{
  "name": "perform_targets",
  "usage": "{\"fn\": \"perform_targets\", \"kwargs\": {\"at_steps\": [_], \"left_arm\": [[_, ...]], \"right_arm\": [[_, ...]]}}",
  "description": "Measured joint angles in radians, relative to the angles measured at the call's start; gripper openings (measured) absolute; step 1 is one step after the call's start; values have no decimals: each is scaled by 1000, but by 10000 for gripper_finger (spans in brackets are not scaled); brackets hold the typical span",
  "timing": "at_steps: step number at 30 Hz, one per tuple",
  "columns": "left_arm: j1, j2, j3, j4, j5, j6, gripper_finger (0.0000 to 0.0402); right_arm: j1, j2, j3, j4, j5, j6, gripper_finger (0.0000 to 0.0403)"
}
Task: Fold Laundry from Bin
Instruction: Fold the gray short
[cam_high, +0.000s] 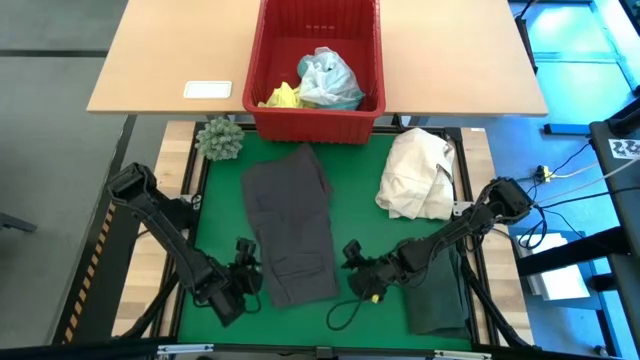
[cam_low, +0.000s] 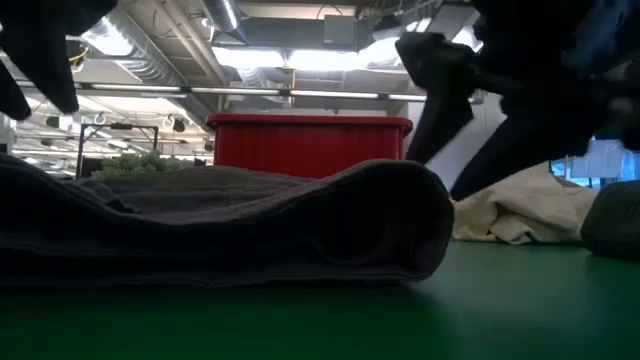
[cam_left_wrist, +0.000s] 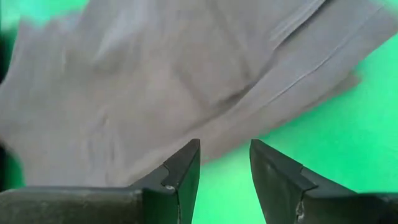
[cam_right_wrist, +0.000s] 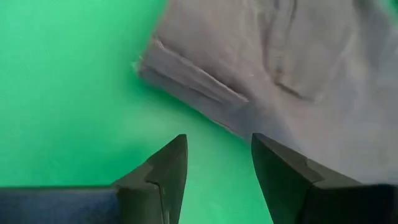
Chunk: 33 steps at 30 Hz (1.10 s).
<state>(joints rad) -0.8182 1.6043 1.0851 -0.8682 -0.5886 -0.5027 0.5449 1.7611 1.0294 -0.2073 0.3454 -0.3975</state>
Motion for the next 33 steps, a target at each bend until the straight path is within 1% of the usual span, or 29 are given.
{"fn": "perform_targets", "kwargs": {"at_steps": [2,4,7,10,13,15,18,22,27,30,33], "left_arm": [[-3,0,0,70,-2,38,133],[2,0,0,150,0,39,133],[17,0,0,298,12,78,133],[31,9,0,363,22,155,133],[36,25,0,329,31,210,133],[40,29,0,306,35,224,133],[51,29,-1,288,34,225,133],[54,29,-1,283,34,225,133],[50,29,-1,272,58,210,133],[41,29,-1,238,58,198,133],[38,31,-1,197,58,196,133]], "right_arm": [[12,0,0,12,57,-127,177],[15,0,0,42,87,-228,177],[14,0,0,98,87,-291,177],[10,1,1,114,39,-364,177],[11,27,1,133,26,-416,182],[11,49,1,132,20,-420,195],[12,82,1,136,30,-427,227],[12,110,0,176,90,-492,278],[11,119,0,214,91,-554,333],[11,125,0,236,93,-586,349],[11,125,0,274,74,-612,351]]}}
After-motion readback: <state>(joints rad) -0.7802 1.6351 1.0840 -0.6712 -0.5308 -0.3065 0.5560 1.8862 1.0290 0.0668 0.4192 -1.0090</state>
